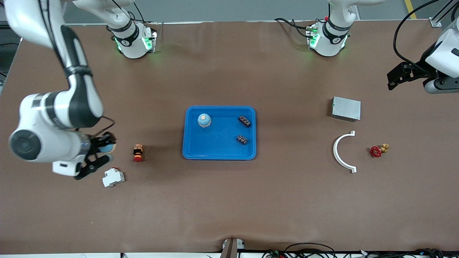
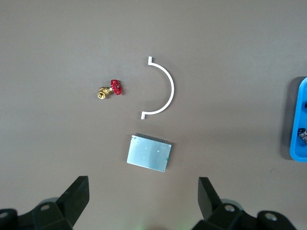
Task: Place electrolytic capacitor and blue bell in tray
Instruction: 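Carry the held bell over the tray with the right gripper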
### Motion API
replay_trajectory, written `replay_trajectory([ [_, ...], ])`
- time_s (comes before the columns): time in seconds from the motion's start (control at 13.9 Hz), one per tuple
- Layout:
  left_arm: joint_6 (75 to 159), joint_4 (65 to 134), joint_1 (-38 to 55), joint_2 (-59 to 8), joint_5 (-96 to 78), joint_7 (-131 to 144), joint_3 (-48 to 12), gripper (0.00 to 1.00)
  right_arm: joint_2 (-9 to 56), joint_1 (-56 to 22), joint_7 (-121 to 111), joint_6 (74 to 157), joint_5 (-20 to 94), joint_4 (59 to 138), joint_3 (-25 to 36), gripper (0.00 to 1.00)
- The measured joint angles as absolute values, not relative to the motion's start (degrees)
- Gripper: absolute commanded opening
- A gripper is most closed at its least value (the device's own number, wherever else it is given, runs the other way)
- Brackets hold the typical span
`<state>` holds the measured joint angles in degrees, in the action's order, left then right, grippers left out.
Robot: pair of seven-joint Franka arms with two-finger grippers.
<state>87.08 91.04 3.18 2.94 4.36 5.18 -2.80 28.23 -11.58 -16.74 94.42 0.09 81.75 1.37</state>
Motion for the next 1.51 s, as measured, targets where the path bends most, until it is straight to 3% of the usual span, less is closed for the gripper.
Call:
replay_trajectory([
  [0.22, 87.08, 91.04, 3.18, 2.94, 4.36, 5.18, -2.79, 1.00, 28.38, -20.99, 1.65, 95.52, 4.89, 82.45, 1.32, 0.03],
  [0.43, 87.08, 91.04, 3.19, 2.94, 4.36, 5.18, -2.81, 1.00, 29.81, -25.96, 10.07, 103.31, 8.71, 83.48, 1.41, 0.03],
  [0.94, 86.53, 91.04, 3.43, 2.94, 4.36, 5.17, -2.87, 1.00, 36.49, -31.53, 17.61, 115.11, 8.63, 83.89, 1.69, 0.04],
  [1.51, 86.27, 91.04, 3.65, 2.94, 4.36, 5.17, -2.93, 1.00, 41.06, -33.52, 17.73, 116.93, 7.18, 83.98, 1.90, 0.05],
])
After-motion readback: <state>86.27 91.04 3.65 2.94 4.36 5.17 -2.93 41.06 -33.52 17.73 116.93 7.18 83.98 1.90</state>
